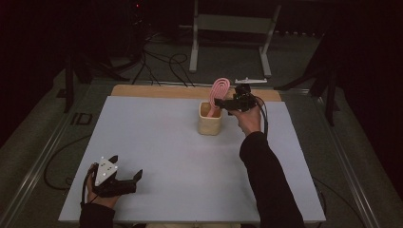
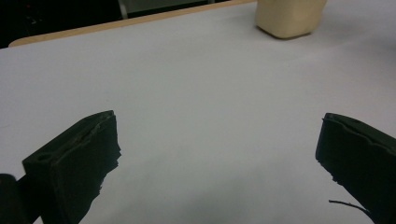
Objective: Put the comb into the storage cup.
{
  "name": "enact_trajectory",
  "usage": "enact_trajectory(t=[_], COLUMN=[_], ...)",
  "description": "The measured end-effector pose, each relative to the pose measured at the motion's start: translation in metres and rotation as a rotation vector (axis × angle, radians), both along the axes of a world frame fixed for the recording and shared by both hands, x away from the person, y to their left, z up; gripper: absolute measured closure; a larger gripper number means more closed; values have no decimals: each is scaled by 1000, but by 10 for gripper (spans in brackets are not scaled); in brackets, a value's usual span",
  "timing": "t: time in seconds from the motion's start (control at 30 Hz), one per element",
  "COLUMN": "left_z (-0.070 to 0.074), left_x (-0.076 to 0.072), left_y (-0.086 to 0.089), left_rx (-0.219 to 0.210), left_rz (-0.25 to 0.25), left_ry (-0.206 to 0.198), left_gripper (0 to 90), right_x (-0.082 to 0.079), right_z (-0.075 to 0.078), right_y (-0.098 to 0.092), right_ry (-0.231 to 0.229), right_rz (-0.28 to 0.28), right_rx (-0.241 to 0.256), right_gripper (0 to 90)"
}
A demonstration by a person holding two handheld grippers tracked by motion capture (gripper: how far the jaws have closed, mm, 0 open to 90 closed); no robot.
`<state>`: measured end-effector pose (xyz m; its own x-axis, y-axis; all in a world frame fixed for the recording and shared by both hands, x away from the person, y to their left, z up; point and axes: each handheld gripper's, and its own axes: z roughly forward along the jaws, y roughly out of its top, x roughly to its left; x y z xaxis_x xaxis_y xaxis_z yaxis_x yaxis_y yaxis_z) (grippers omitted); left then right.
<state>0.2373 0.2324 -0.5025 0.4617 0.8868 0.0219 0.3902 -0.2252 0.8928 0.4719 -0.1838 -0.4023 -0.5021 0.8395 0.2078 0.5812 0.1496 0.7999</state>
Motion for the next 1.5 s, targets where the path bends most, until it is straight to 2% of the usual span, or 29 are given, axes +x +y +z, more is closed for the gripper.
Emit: enact_trajectory(t=[0.1,0.43,0.8,1.1,1.5], left_z=[0,0,1,1,2], left_x=[0,0,-1,-1,-2], left_y=[0,0,0,0,0], left_rx=[0,-4,-1,-2,-5], left_rz=[1,4,5,5,10], left_ry=[-1,-3,-7,-15,-19], left_gripper=[3,3,3,3,3], right_x=[-2,-9,-19,-29,-39], right_z=[1,1,3,5,-3], right_y=[-1,-4,-14,-18,-24], right_ry=[-17,-35,-52,-68,-63], right_rz=[4,15,31,42,38], right_rx=[-25,-48,-26,-38,-41], right_gripper=[82,82,82,82,82])
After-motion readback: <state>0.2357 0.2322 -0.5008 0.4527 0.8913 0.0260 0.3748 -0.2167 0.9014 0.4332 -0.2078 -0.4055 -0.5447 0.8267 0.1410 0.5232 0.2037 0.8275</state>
